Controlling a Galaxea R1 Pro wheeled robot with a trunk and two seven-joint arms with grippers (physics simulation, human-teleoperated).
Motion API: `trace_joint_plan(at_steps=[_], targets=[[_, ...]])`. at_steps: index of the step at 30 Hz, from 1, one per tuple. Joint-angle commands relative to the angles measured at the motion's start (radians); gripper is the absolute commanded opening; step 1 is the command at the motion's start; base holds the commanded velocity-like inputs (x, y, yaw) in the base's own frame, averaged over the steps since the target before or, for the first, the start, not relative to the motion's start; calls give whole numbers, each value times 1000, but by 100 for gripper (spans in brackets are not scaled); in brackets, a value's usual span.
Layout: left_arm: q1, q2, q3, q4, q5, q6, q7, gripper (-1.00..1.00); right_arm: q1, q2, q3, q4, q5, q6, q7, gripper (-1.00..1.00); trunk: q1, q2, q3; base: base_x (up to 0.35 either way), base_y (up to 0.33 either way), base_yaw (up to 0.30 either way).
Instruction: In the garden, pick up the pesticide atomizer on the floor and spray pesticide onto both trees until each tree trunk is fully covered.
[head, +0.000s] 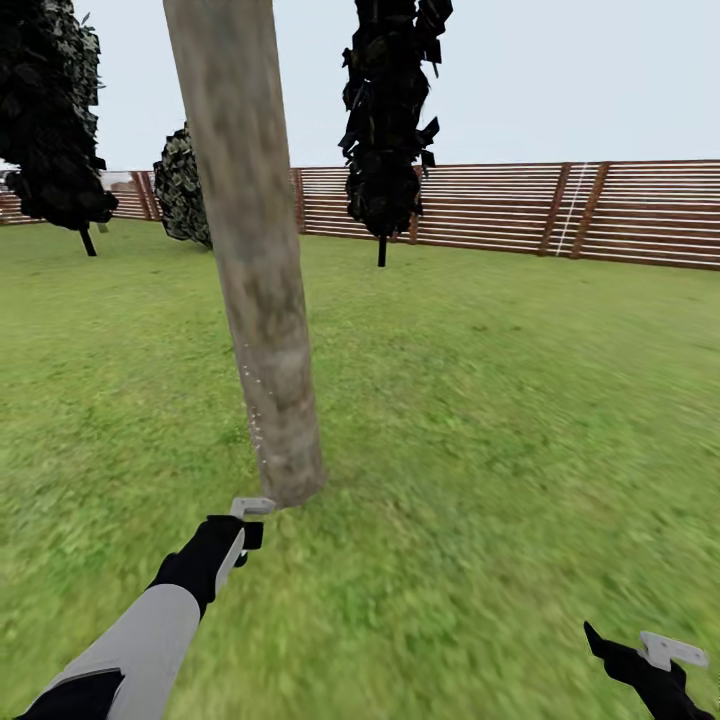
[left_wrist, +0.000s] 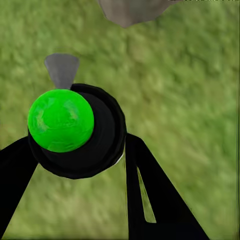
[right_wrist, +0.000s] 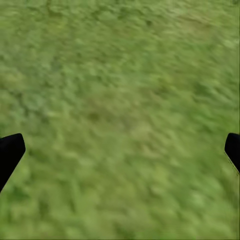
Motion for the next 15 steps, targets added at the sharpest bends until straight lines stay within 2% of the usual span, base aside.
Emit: trace_joint_plan(at_steps=[1,9,15], targets=[[0,1,0,0,-1,0,0,-100,0,0,0,0,0,0,0,100,0,0,0,68,-275,38],[0,5,1,0,-2,0,0,-100,0,0,0,0,0,0,0,100,0,0,0,84,-275,17],[0,6,1,0,-2,0,0,-100,0,0,0,0,0,0,0,100,0,0,0,141,-271,222]])
